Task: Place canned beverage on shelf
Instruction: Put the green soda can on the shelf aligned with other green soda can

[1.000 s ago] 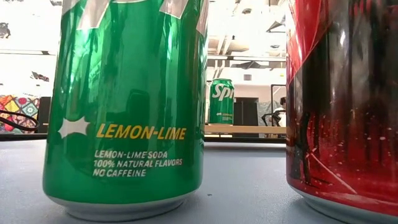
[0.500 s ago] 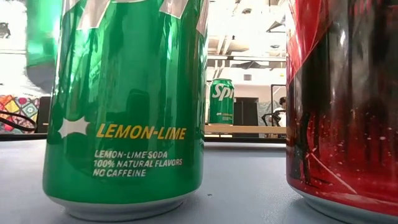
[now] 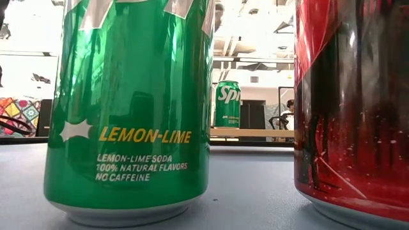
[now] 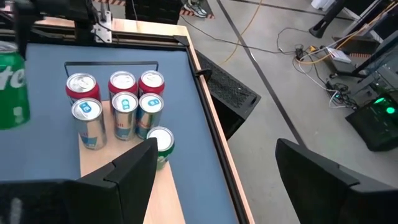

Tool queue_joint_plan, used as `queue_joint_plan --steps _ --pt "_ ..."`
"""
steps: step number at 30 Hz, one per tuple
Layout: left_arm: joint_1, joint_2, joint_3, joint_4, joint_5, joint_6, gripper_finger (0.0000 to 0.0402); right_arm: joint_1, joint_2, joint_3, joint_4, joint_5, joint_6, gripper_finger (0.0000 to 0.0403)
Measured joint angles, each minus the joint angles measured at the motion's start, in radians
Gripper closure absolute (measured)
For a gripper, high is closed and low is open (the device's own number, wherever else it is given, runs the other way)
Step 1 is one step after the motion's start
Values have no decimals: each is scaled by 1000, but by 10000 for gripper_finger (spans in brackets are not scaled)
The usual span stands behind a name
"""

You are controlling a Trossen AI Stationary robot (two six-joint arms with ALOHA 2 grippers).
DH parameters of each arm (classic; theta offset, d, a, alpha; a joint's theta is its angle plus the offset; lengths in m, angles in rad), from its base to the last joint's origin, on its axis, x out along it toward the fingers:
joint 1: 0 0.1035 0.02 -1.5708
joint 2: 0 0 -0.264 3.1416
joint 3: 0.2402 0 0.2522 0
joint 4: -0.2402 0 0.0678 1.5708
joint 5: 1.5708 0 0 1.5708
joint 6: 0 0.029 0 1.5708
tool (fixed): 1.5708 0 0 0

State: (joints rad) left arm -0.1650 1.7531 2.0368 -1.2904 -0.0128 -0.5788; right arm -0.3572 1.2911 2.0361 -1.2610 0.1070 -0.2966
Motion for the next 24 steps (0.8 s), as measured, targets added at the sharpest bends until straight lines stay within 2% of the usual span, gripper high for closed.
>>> queue_joint_plan --steps 5,10,14,18,24 --pt "111 -1 66 57 -42 158 134 -20 0 0 -5 0 0 85" --pt "212 -1 75 197 -71 333 134 -46 0 0 -4 0 1 85" --pt "280 4 75 248 -74 456 134 -66 0 0 -4 0 9 85" --pt "335 24 74 245 -19 531 134 -82 0 0 -4 0 32 85" --pt "355 103 77 225 53 636 134 -97 0 0 -16 0 53 85"
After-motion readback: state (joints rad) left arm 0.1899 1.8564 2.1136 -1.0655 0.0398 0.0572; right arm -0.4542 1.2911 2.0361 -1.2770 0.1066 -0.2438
